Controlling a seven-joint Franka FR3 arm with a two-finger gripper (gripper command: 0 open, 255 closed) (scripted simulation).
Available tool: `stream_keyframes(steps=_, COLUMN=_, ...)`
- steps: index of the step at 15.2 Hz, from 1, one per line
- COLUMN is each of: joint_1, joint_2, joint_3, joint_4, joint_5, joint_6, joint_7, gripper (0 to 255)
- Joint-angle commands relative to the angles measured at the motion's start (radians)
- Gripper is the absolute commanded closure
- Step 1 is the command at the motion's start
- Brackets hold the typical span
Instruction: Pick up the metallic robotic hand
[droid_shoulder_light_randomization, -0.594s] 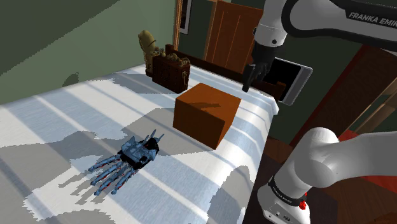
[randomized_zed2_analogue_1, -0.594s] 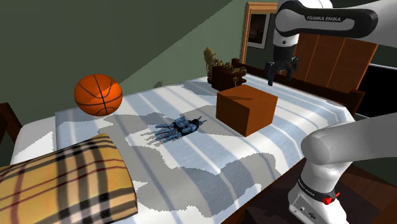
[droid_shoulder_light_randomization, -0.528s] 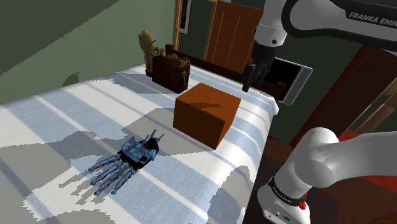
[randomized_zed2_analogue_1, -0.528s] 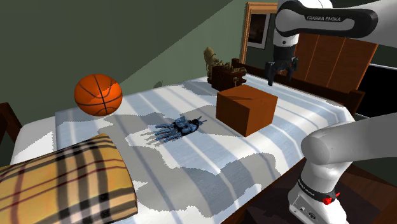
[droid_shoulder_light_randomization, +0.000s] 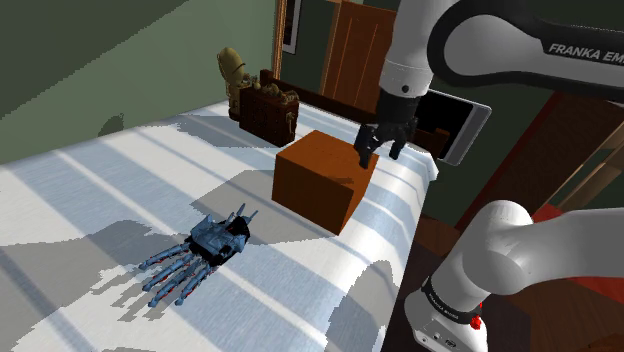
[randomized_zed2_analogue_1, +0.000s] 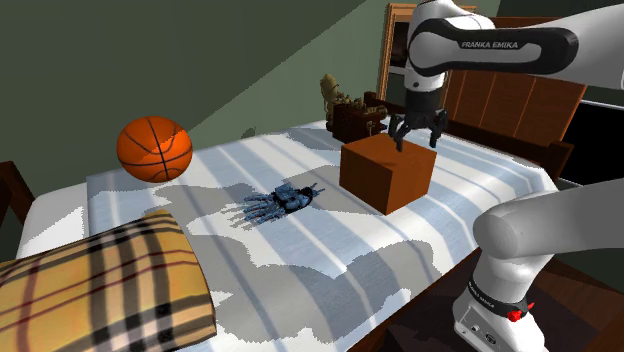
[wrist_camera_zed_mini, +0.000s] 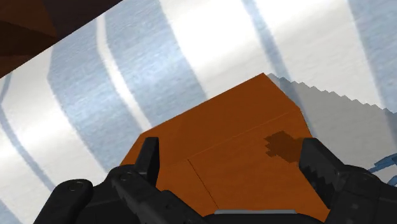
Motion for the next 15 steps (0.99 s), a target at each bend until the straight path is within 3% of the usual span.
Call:
stream_keyframes(steps=1, joint_1=-0.003, joint_2=0.022, joint_3=0.053, joint_4=0.001, joint_5=0.050, joint_6=0.019, joint_7=0.099, gripper=0)
stream_keyframes(steps=9, joint_1=-0.031, joint_2=0.159, joint_3=0.260, joint_4=0.039, joint_5=0.211, joint_6=0.140, joint_7=0.463, gripper=0)
stream_keyframes(steps=15, joint_1=-0.088, joint_2=0.332, joint_3=0.422, joint_4=0.130, joint_5=0.267, joint_6=0.257, joint_7=0.736, gripper=0)
